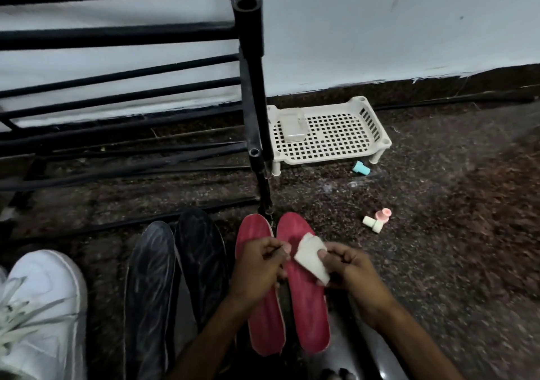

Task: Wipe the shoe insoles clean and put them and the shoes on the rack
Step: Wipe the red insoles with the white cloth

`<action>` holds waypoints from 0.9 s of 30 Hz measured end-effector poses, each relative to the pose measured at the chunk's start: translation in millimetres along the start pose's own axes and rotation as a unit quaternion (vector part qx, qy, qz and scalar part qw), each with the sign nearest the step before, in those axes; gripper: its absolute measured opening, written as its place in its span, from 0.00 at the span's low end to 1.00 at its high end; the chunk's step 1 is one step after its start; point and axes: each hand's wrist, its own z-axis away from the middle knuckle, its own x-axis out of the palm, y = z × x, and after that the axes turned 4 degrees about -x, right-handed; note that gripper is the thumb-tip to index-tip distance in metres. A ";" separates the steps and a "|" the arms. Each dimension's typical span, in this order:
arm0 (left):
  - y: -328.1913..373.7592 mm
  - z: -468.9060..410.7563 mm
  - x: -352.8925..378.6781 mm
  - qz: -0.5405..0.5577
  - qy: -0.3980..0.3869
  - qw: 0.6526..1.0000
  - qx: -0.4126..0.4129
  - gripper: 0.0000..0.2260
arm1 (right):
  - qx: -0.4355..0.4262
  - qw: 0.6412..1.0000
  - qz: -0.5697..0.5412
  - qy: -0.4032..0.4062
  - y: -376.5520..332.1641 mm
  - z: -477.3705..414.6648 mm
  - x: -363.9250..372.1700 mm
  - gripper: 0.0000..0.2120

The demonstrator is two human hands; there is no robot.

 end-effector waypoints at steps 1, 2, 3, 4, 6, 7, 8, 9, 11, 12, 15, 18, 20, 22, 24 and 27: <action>0.7 -2.9 -3.4 -0.025 0.017 0.999 0.024 0.04 | 0.003 1.000 -0.005 0.023 -2.3 -4.3 -0.1 0.07; 0.2 -6.5 -7.3 -0.069 0.034 0.995 0.056 0.05 | 0.005 0.999 -0.001 0.041 -4.4 -9.1 1.2 0.07; -1.2 -10.1 -9.8 -0.118 0.047 0.988 0.086 0.06 | 0.004 0.999 0.008 0.053 -6.4 -13.6 1.3 0.06; -1.5 -12.6 -10.7 -0.165 0.056 0.979 0.108 0.06 | 0.000 0.998 0.017 0.064 -7.9 -17.8 1.4 0.05; -1.6 -13.2 -8.7 -0.230 0.068 0.962 0.131 0.06 | -0.014 0.995 0.050 0.087 -9.0 -24.4 4.2 0.02; -1.4 -12.4 -6.8 -0.246 0.072 0.957 0.138 0.06 | -0.027 0.992 0.078 0.094 -7.3 -28.2 5.7 0.01; 0.1 -11.0 -3.0 -0.256 0.072 0.953 0.147 0.05 | -0.043 0.988 0.108 0.102 -4.4 -31.4 4.8 0.02; -0.2 -11.1 1.1 -0.264 0.070 0.949 0.155 0.05 | -0.059 0.981 0.141 0.117 -0.7 -34.7 2.7 0.02; -1.3 -11.4 6.3 -0.288 0.073 0.941 0.160 0.04 | -0.085 0.959 0.224 0.151 5.3 -40.3 1.2 0.03; -2.6 -11.5 7.7 -0.299 0.078 0.938 0.157 0.04 | -0.096 0.944 0.272 0.161 7.8 -41.6 0.5 0.03; -8.2 -12.5 11.7 -0.315 0.084 0.935 0.140 0.03 | -0.102 0.912 0.356 0.178 5.8 -33.7 4.6 0.08; -14.6 -11.5 15.7 -0.315 0.078 0.938 0.122 0.05 | -0.093 0.902 0.389 0.162 3.7 -31.9 3.6 0.03; -18.7 -11.7 17.5 -0.302 0.084 0.942 0.117 0.07 | -0.095 0.904 0.390 0.149 5.1 -33.7 1.8 0.02; -22.4 -12.0 21.0 -0.294 0.093 0.946 0.104 0.12 | -0.099 0.907 0.382 0.148 8.3 -37.3 0.1 0.03; -23.1 -11.6 21.4 -0.280 0.108 0.951 0.074 0.17 | -0.106 0.914 0.364 0.143 11.6 -41.1 1.9 0.02; -22.9 -17.6 24.3 -0.233 0.121 0.964 0.052 0.20 | -0.115 0.926 0.332 0.140 17.3 -48.0 -0.9 0.01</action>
